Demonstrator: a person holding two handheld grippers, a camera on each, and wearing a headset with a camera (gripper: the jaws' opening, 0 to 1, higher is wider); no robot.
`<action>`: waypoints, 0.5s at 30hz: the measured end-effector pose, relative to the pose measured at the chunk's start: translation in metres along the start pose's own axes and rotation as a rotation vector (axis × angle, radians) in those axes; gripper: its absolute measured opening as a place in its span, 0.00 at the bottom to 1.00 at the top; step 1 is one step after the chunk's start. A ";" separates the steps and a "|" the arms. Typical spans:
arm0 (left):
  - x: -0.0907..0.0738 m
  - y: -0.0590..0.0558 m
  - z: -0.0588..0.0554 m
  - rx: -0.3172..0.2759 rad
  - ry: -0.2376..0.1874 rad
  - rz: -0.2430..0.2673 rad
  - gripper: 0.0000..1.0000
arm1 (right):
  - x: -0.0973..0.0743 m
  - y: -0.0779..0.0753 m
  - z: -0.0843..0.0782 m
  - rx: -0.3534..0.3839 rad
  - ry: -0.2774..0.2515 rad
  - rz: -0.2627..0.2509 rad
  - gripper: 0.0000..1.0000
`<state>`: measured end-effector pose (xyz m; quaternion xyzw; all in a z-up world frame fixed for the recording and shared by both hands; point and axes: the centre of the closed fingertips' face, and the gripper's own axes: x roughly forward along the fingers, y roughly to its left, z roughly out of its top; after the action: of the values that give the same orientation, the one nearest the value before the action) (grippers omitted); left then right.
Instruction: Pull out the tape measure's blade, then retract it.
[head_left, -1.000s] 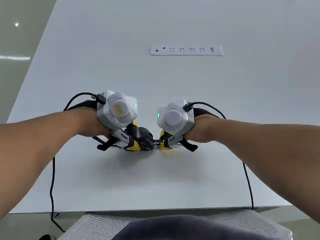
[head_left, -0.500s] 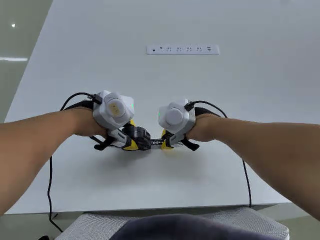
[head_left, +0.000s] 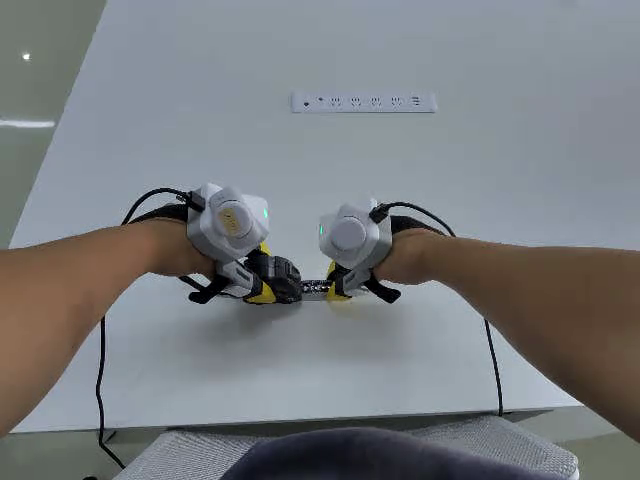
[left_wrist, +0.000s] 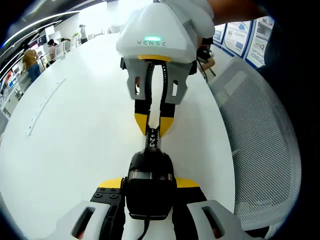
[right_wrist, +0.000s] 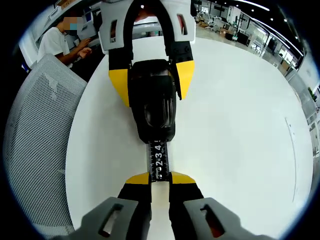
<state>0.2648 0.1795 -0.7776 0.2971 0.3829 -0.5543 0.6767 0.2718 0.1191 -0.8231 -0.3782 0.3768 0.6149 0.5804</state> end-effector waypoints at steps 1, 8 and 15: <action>0.000 0.000 0.000 0.000 0.001 0.000 0.32 | 0.000 0.000 0.000 0.002 0.001 0.000 0.11; 0.000 0.000 0.000 -0.001 0.005 -0.001 0.32 | -0.005 -0.001 -0.006 0.013 0.012 0.001 0.11; 0.001 0.001 -0.001 -0.004 0.004 -0.002 0.33 | -0.010 -0.003 -0.017 0.034 0.018 0.001 0.11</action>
<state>0.2662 0.1800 -0.7788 0.2965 0.3855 -0.5536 0.6761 0.2754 0.0993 -0.8215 -0.3736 0.3929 0.6051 0.5830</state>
